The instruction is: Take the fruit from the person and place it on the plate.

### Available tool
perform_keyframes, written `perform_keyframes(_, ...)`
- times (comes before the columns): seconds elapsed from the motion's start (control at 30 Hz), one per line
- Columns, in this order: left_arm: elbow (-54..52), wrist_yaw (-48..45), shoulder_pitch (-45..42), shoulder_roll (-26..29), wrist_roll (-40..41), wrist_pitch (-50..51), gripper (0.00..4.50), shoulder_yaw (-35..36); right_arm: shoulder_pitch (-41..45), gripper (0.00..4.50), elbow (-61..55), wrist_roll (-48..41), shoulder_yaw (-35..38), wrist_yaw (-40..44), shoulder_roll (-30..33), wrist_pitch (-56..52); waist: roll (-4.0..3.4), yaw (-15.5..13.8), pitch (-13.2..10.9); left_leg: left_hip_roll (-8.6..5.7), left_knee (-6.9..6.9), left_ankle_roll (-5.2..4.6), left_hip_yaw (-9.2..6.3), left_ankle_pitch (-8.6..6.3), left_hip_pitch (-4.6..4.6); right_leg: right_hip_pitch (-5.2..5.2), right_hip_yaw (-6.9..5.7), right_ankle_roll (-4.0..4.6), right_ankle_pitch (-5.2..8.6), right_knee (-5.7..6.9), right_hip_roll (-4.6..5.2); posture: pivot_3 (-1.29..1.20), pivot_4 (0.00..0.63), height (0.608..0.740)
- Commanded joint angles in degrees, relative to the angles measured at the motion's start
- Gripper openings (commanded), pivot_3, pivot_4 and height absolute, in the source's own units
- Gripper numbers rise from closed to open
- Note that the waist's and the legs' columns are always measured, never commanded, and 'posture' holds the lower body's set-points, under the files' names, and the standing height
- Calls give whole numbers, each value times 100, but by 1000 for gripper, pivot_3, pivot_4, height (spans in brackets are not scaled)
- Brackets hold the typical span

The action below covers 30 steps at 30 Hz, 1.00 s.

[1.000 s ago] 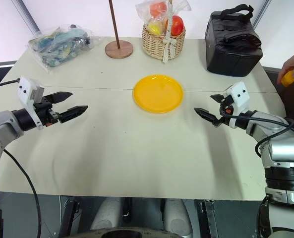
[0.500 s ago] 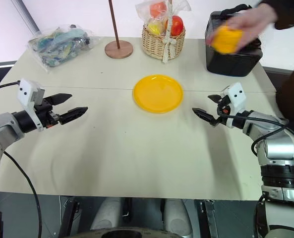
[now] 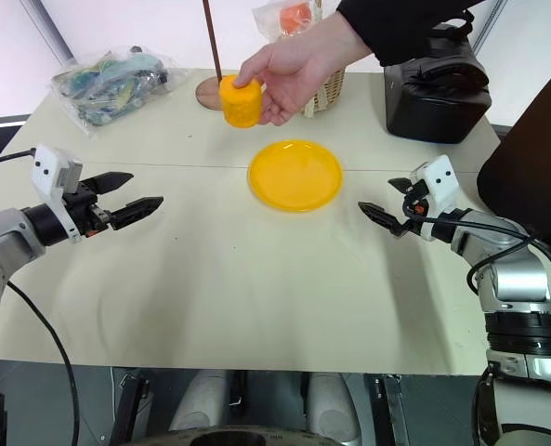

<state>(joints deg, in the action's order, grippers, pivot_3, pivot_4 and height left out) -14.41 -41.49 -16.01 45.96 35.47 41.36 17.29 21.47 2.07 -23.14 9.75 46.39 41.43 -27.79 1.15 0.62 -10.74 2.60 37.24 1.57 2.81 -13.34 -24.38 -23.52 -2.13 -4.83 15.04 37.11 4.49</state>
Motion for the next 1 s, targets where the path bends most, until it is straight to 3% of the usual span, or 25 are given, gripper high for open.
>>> perform_keyframes(0.03, -59, 22, -58, -17, -43, -162, 4489, 80, 172, 4500, -949, -1089, 503, 115, -11, -816, 0, -1, 0, 0, 0, 0, 0, 0, 0, 0, 0, 0, 0, 0, 0, 0, 150, 740)
perform_keyframes(0.23, 8, 80, -196, -141, -9, -325, 4489, 103, 452, 4500, -2177, -2711, 959, -94, 69, -2013, 0, -3, 0, 5, -1, 0, -2, 0, 0, -1, 1, 0, 0, 1, 0, 0, 150, 740)
perform_keyframes(0.37, 205, 245, -738, -461, 24, -513, 4489, 65, 511, 4500, -2241, -2714, 901, -324, 44, -2072, 7, -67, 1, 3, 4, 0, -4, 0, -1, 4, 0, 0, 0, -1, 0, 0, 150, 740)
perform_keyframes(0.6, 1119, 110, -2075, -1103, -366, -1072, 4489, -644, 528, 4500, -2159, -2512, 610, -382, 16, -1910, 6, -138, 1, -6, 10, -3, 0, -2, -3, 5, 2, -1, -1, -1, 1, 0, 150, 740)
perform_keyframes(1.0, 2371, -292, -3072, -1947, -822, -1908, 4489, -1211, 211, 4500, -2416, -2404, 580, -562, -18, -1796, 7, -135, 1, -3, 13, -5, 0, -3, -5, 2, 2, -2, -1, 1, -4, 0, 150, 740)
